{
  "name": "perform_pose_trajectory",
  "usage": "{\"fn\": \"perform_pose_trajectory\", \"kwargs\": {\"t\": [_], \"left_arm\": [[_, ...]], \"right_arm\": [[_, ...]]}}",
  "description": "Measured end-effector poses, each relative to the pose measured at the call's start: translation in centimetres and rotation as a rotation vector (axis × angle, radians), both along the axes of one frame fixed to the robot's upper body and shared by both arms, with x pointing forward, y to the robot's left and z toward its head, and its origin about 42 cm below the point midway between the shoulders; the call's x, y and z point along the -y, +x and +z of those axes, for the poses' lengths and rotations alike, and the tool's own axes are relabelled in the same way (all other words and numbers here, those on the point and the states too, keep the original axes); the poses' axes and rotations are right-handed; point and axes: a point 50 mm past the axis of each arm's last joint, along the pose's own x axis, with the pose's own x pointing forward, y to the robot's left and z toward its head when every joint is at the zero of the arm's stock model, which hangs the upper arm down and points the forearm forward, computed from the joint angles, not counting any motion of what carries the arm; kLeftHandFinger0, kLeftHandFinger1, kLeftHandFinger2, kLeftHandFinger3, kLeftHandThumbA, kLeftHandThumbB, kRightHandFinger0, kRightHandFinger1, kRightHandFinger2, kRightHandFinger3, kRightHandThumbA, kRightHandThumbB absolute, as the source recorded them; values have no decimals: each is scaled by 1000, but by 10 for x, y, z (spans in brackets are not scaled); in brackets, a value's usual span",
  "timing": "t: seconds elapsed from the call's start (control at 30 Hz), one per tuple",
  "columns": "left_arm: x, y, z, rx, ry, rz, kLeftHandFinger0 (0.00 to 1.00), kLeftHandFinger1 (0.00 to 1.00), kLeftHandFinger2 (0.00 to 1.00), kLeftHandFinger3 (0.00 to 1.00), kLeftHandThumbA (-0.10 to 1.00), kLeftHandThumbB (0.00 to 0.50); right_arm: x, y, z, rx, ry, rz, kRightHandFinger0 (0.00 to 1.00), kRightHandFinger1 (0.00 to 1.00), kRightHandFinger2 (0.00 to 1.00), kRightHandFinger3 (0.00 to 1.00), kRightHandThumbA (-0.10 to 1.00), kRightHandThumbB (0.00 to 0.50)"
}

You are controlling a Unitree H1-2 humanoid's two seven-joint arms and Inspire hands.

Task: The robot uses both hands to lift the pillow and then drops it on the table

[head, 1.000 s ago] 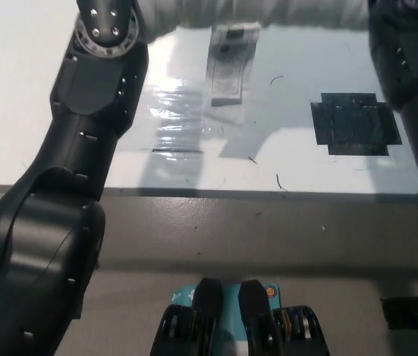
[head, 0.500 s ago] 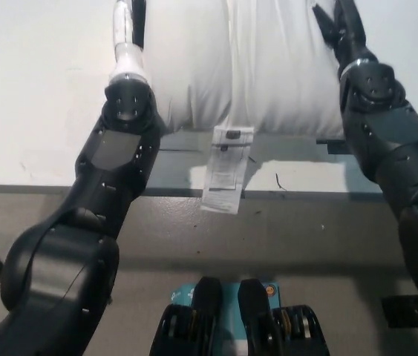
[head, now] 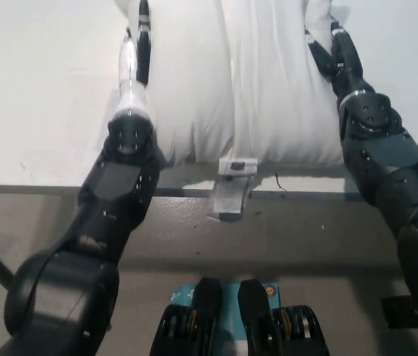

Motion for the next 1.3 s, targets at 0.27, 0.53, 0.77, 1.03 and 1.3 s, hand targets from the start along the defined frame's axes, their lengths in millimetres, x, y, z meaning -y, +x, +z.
{"fn": "perform_pose_trajectory", "kwargs": {"t": [0.27, 0.53, 0.77, 1.03, 1.3], "left_arm": [[-21, 0, -1, 20, 17, -11, 1000, 1000, 1000, 1000, 1000, 88], [-67, -2, 24, 147, 76, -36, 1000, 1000, 1000, 1000, 1000, 140], [-111, -27, 36, 247, 104, -20, 1000, 1000, 1000, 1000, 1000, 202], [-127, -68, 48, 353, 92, -13, 1000, 1000, 1000, 1000, 1000, 219], [-134, -138, 13, 377, 70, -1, 1000, 1000, 1000, 1000, 1000, 142]], "right_arm": [[6, 2, 10, 31, -29, 28, 1000, 1000, 1000, 1000, 1000, 374], [28, 1, 57, 237, -77, 89, 1000, 1000, 1000, 1000, 1000, 388], [52, -17, 84, 379, -131, 117, 1000, 1000, 1000, 1000, 1000, 394], [70, -50, 93, 467, -184, 134, 1000, 1000, 1000, 1000, 1000, 316], [112, -108, 66, 488, -268, 125, 1000, 1000, 1000, 1000, 1000, 278]]}}
